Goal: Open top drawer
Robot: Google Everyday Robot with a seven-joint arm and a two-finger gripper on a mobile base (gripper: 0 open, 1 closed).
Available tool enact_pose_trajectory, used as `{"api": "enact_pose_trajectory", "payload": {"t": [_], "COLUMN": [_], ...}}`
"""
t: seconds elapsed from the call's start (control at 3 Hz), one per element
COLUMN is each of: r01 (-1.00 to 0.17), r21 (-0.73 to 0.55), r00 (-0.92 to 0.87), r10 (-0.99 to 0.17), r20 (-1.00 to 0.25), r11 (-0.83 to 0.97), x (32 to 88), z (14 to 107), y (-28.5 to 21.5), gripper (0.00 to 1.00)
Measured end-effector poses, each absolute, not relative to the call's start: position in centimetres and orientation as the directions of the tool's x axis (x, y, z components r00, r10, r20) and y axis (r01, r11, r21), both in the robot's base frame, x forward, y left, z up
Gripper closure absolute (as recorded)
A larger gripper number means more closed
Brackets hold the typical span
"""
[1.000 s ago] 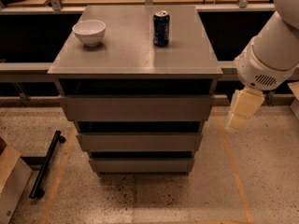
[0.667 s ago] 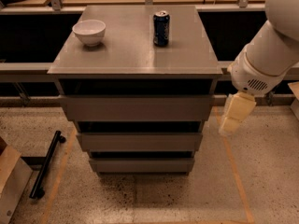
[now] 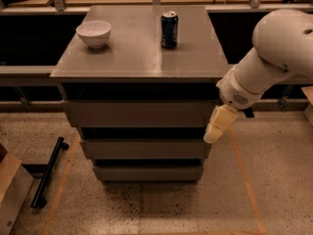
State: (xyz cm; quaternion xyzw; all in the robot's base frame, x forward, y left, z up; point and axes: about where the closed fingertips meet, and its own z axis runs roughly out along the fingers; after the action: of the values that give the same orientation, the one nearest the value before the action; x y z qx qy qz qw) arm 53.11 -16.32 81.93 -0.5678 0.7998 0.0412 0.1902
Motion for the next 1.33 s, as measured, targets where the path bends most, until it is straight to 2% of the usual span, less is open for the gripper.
{"api": "enact_pose_trajectory", "payload": {"t": [1.0, 1.33], "r01": [-0.950, -0.950], "r21": [-0.039, -0.039], "r00": [-0.254, -0.254], "r10": [-0.842, -0.842], "r20": [-0.476, -0.476], "r11": [0.309, 0.309], "x": [60.7, 60.7], "z": [73.9, 73.9], "y": [-10.6, -10.6], "gripper": [0.00, 0.00]}}
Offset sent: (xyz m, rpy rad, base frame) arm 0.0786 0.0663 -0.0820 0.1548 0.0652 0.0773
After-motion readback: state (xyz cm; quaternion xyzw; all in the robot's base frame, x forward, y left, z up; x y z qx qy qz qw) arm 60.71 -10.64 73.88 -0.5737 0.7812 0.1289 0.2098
